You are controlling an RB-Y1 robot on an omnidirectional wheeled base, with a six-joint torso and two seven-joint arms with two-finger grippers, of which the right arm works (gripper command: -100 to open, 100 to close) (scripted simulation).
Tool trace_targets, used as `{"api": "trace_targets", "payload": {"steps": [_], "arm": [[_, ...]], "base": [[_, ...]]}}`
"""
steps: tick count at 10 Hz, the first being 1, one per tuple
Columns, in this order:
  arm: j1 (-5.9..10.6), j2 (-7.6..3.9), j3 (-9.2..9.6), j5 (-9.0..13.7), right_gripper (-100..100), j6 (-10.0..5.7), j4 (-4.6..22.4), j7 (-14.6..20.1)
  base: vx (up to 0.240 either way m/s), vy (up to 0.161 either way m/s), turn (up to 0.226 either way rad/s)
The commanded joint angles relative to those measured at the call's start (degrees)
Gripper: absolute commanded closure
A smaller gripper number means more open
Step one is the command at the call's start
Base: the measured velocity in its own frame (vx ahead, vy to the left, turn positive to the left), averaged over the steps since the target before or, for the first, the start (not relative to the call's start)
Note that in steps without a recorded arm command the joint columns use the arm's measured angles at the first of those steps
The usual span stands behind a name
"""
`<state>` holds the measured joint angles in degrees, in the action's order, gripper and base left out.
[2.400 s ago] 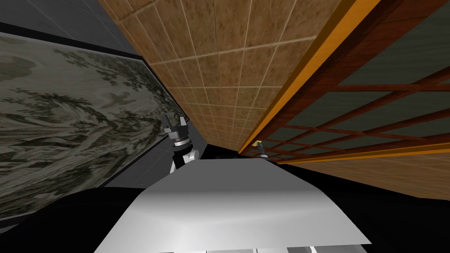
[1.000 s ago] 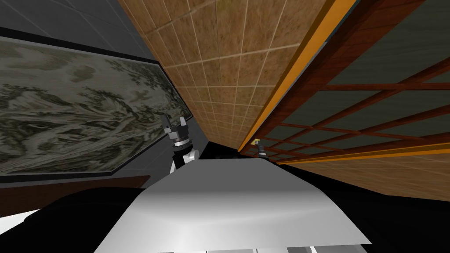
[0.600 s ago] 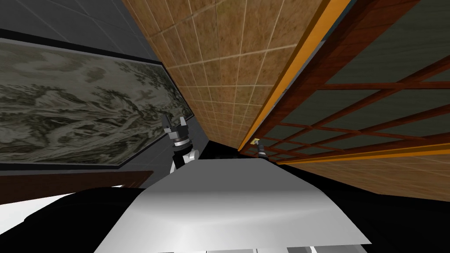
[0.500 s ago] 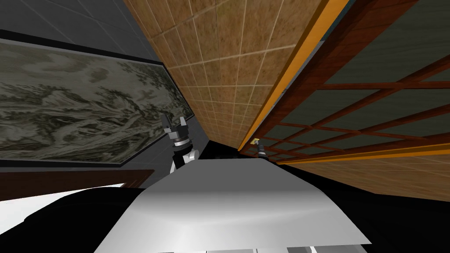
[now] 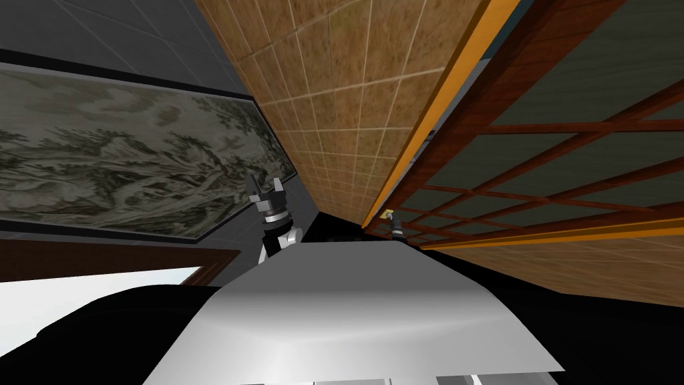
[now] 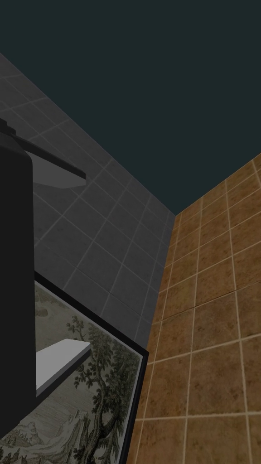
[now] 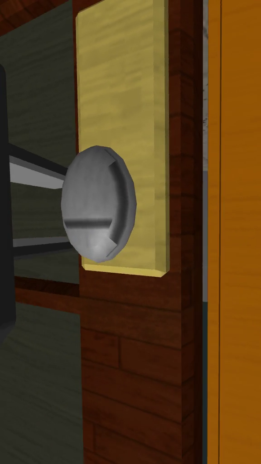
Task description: Pull the door open
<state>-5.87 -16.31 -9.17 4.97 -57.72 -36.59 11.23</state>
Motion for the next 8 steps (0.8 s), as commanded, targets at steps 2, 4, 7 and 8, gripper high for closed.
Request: {"api": "trace_targets", "payload": {"steps": [2,4,7,8], "arm": [[0.72,0.11,1.04,1.34,100,-0.05,0.24,4.0],[0.3,0.41,0.51,1.14,-100,0.57,-0.1,5.36],[0.34,1.04,0.5,1.39,-100,1.23,-0.76,9.96],[0.36,1.3,0.49,1.49,-100,1.5,-1.03,11.54]], "base": [[-0.045,-0.015,0.033],[-0.032,-0.011,0.006],[-0.033,0.001,0.014],[-0.053,-0.001,0.013]]}}
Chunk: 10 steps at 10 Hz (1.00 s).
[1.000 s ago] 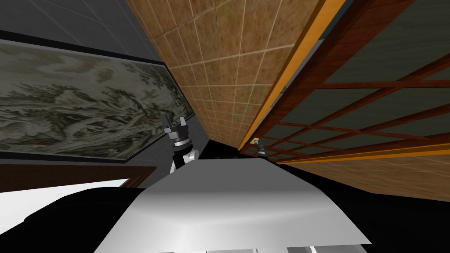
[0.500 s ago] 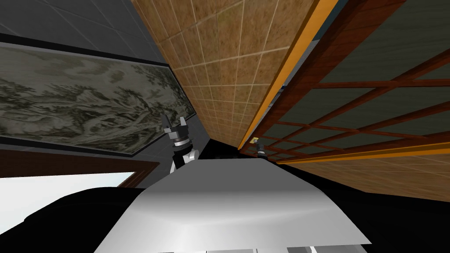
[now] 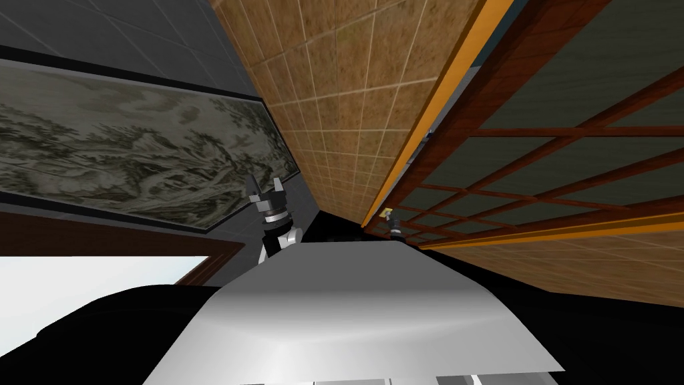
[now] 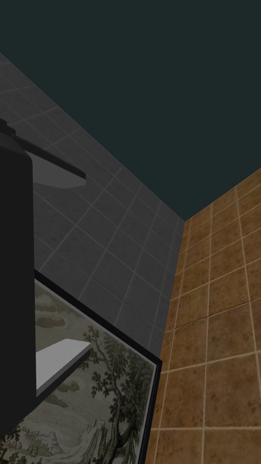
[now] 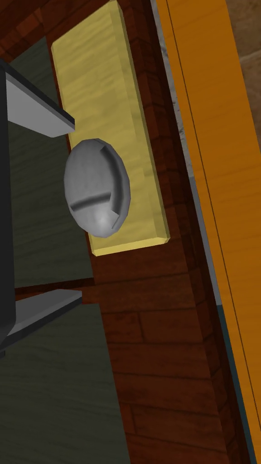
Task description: Pull the door open
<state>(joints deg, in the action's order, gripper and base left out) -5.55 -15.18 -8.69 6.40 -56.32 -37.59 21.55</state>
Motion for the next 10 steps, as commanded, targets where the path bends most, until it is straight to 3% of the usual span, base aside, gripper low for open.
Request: {"api": "trace_targets", "payload": {"steps": [1,10], "arm": [[0.04,0.18,0.01,0.06,-100,0.1,-0.03,1.64],[0.18,2.26,-0.05,0.88,-100,2.27,-2.16,15.37]], "base": [[-0.035,-0.003,0.002],[-0.04,-0.004,0.011]]}}
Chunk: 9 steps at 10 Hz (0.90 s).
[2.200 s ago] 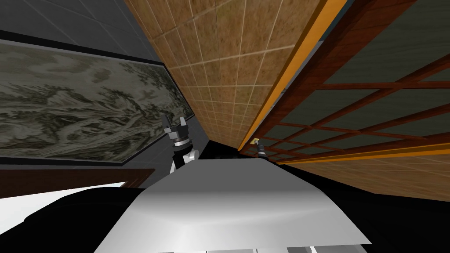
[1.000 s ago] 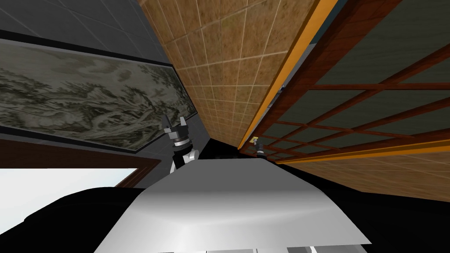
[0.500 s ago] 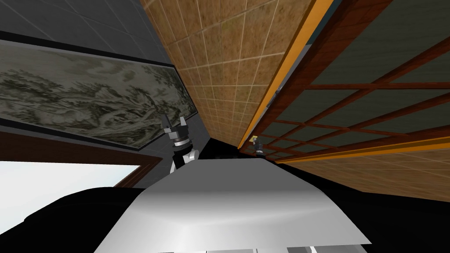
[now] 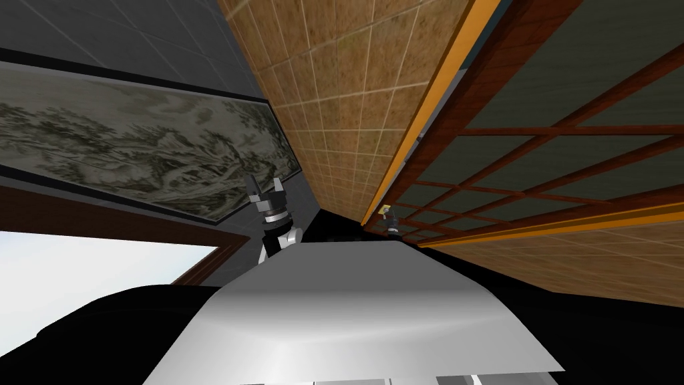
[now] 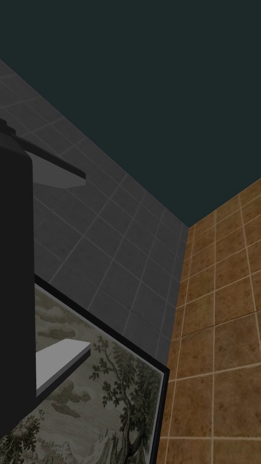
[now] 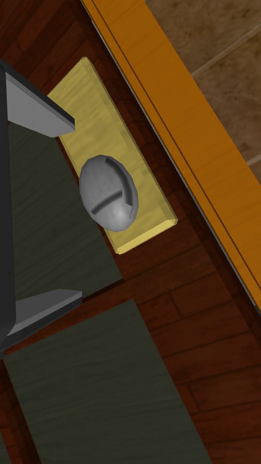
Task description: Pull the door open
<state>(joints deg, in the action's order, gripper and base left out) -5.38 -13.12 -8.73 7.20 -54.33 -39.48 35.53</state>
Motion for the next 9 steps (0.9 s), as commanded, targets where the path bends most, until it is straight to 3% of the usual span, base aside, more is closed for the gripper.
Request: {"api": "trace_targets", "payload": {"steps": [1,9], "arm": [[0.03,0.59,-0.02,0.24,-100,0.69,-0.68,2.86],[0.14,2.28,-0.06,0.9,-100,2.45,-2.4,13.43]], "base": [[-0.05,-0.001,0.021],[-0.048,-0.007,0.011]]}}
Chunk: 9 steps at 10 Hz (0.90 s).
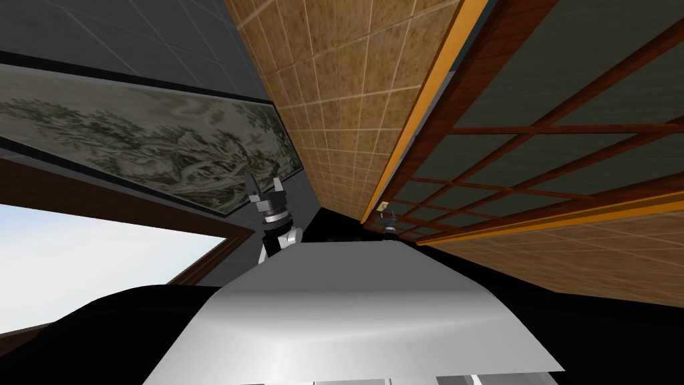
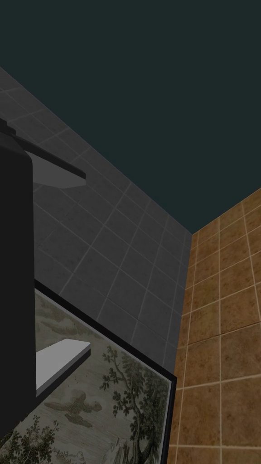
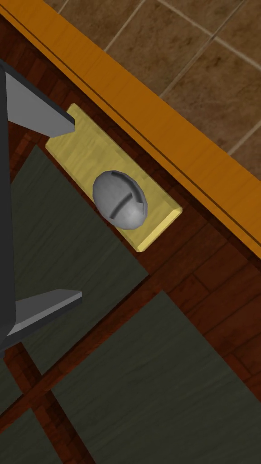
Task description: Pull the door open
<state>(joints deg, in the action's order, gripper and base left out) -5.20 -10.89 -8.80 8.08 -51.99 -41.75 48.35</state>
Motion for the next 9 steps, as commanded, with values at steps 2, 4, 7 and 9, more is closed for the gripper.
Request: {"api": "trace_targets", "payload": {"steps": [2,4,7,9], "arm": [[0.02,0.92,-0.02,0.36,-100,1.01,-1.01,4.33],[0.05,1.36,-0.03,0.53,-100,1.46,-1.44,7.33],[0.11,2.2,-0.06,0.86,-100,2.34,-2.3,11.56],[0.14,2.61,-0.07,1.02,-100,2.77,-2.71,14.57]], "base": [[-0.053,-0.004,0.015],[-0.045,-0.007,0.013],[-0.048,-0.001,0.014],[-0.047,-0.013,0.01]]}}
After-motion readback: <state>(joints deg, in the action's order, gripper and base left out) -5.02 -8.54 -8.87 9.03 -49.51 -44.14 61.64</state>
